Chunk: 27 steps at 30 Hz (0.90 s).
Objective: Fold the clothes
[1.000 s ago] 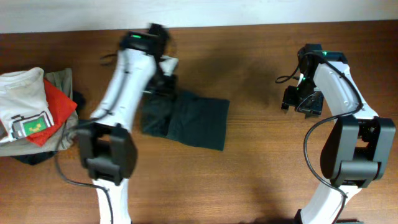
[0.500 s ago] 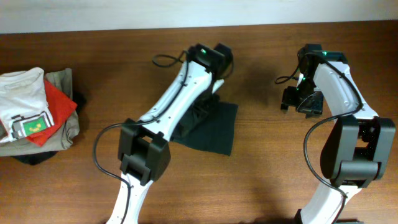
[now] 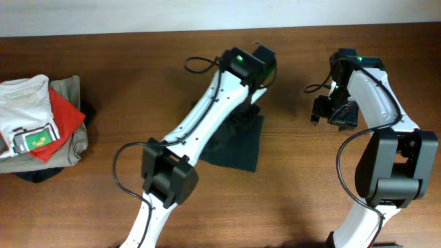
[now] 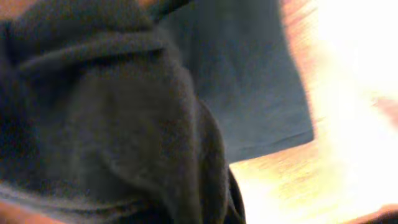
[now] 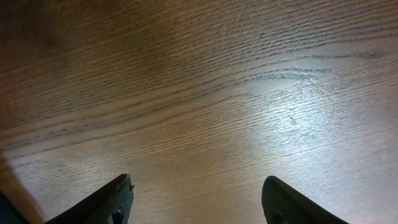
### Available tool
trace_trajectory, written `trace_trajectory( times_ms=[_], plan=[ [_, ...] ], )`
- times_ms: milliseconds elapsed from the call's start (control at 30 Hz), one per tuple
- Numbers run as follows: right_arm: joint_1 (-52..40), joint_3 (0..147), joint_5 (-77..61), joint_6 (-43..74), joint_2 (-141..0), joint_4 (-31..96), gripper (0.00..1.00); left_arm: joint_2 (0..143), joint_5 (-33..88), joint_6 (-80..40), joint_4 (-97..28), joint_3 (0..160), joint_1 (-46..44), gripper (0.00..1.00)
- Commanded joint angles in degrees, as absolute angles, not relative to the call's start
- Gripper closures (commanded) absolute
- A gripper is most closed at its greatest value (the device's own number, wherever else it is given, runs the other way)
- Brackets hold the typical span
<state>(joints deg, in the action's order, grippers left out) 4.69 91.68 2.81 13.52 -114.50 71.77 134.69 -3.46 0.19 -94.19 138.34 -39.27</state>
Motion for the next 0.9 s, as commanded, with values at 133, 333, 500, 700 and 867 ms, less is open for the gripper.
trace_trajectory(
  times_ms=[133,333,500,700,867],
  plan=[
    [4.6,92.1,3.4,13.7,-114.7,71.8,0.23,135.3,4.7,1.6,-94.5,139.8,-41.4,0.38],
    [2.0,92.1,-30.0,-7.2,-114.7,70.9,0.23,132.7,7.2,0.8,-89.6,144.2,-25.0,0.37],
    [-11.5,92.1,-36.7,-7.8,-114.7,66.1,0.3,139.7,21.6,10.9,-81.8,144.1,-16.2,0.37],
    [-23.4,90.9,-36.2,-2.0,-114.9,59.6,0.33,152.0,25.6,14.9,-84.5,144.1,-16.1,0.37],
    [-23.9,77.1,-30.9,-1.8,-114.9,56.7,0.42,153.3,18.8,14.9,-86.5,144.1,-16.0,0.38]
  ],
)
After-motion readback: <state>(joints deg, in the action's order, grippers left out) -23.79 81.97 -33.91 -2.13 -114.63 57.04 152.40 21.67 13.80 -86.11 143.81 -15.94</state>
